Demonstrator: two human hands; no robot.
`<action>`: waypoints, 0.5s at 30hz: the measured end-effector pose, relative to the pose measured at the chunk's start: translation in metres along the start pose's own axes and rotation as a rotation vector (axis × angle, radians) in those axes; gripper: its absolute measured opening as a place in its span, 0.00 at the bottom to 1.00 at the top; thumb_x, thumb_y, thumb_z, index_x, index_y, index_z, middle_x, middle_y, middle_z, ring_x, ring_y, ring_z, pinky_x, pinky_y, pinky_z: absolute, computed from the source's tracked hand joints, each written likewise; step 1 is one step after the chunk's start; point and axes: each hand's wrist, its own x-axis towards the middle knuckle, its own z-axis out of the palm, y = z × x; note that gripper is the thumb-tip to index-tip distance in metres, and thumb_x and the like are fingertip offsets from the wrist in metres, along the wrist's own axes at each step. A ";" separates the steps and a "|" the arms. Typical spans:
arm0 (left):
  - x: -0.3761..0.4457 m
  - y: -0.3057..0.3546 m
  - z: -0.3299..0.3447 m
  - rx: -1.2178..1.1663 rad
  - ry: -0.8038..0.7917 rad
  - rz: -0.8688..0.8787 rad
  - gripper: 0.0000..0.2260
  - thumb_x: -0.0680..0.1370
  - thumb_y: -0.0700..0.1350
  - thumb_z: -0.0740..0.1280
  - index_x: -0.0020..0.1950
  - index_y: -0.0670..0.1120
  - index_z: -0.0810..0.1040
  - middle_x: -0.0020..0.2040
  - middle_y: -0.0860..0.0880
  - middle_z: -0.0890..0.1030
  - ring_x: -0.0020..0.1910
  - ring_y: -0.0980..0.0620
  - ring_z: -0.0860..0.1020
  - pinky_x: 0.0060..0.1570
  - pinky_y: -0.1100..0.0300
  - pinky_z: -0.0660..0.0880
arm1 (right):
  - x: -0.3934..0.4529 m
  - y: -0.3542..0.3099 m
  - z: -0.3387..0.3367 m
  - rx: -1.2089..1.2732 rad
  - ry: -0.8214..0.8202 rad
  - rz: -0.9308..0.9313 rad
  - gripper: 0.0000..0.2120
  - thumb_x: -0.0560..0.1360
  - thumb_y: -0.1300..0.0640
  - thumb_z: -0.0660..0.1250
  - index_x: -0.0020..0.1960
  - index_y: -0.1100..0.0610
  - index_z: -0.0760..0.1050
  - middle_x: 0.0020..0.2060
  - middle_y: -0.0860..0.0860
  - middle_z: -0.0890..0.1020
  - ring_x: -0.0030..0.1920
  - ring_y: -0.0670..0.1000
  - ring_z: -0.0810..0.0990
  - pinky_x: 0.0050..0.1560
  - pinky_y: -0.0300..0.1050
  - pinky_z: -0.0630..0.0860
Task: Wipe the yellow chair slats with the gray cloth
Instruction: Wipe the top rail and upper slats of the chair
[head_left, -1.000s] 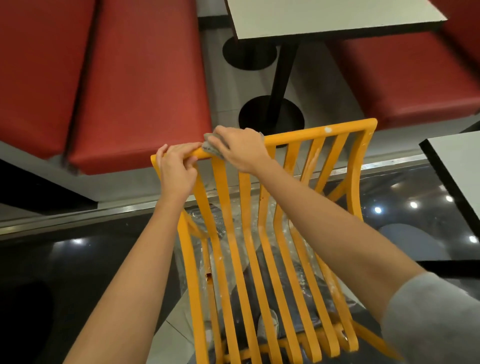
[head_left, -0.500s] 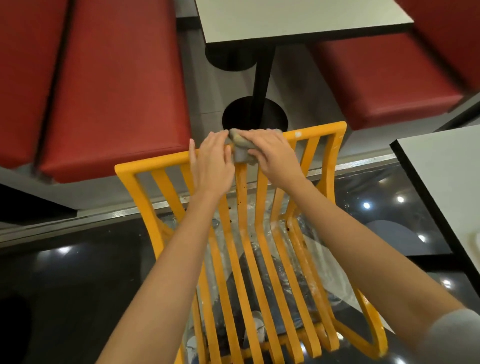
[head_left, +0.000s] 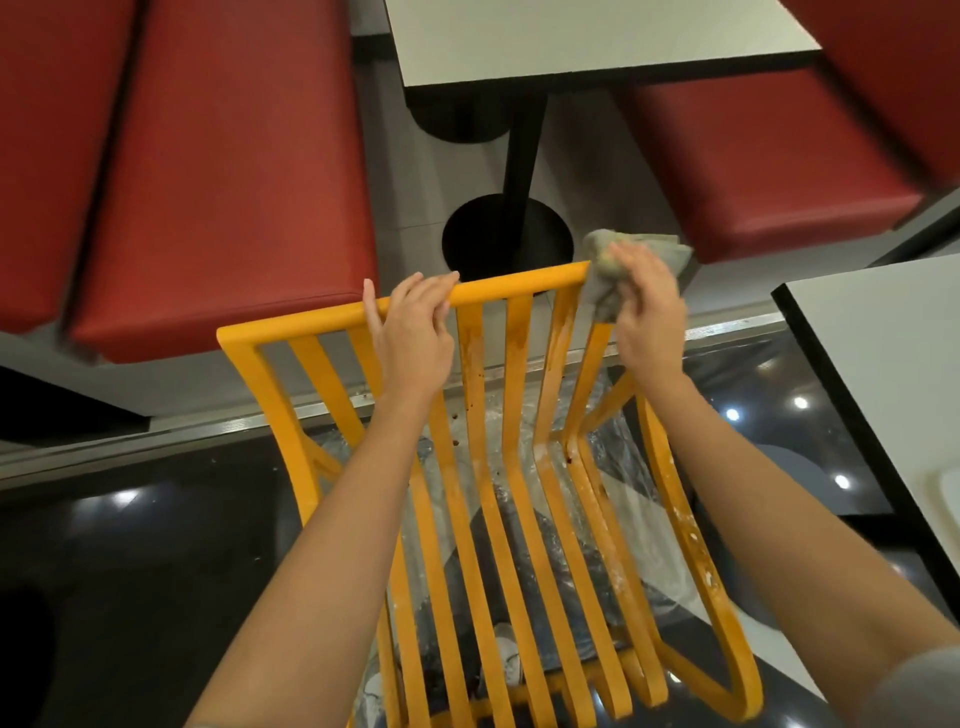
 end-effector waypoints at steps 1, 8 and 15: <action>0.000 0.000 0.001 -0.003 0.001 -0.002 0.16 0.81 0.40 0.61 0.66 0.53 0.78 0.62 0.56 0.80 0.69 0.54 0.71 0.76 0.46 0.41 | 0.010 0.001 -0.002 -0.033 0.062 0.067 0.15 0.78 0.66 0.58 0.60 0.60 0.78 0.57 0.53 0.82 0.61 0.54 0.78 0.66 0.56 0.73; 0.001 -0.003 -0.002 0.001 -0.010 0.009 0.16 0.82 0.41 0.61 0.67 0.55 0.77 0.63 0.58 0.80 0.70 0.56 0.70 0.76 0.50 0.42 | 0.026 -0.046 0.026 -0.089 -0.370 -0.237 0.11 0.83 0.53 0.59 0.61 0.54 0.76 0.52 0.43 0.78 0.56 0.43 0.74 0.63 0.40 0.60; 0.001 -0.003 -0.001 -0.020 -0.021 -0.008 0.16 0.82 0.42 0.61 0.66 0.55 0.77 0.63 0.59 0.79 0.71 0.57 0.68 0.75 0.52 0.39 | 0.055 -0.005 -0.003 -0.390 -0.285 -0.008 0.18 0.81 0.45 0.53 0.52 0.51 0.78 0.49 0.52 0.83 0.55 0.56 0.76 0.60 0.52 0.63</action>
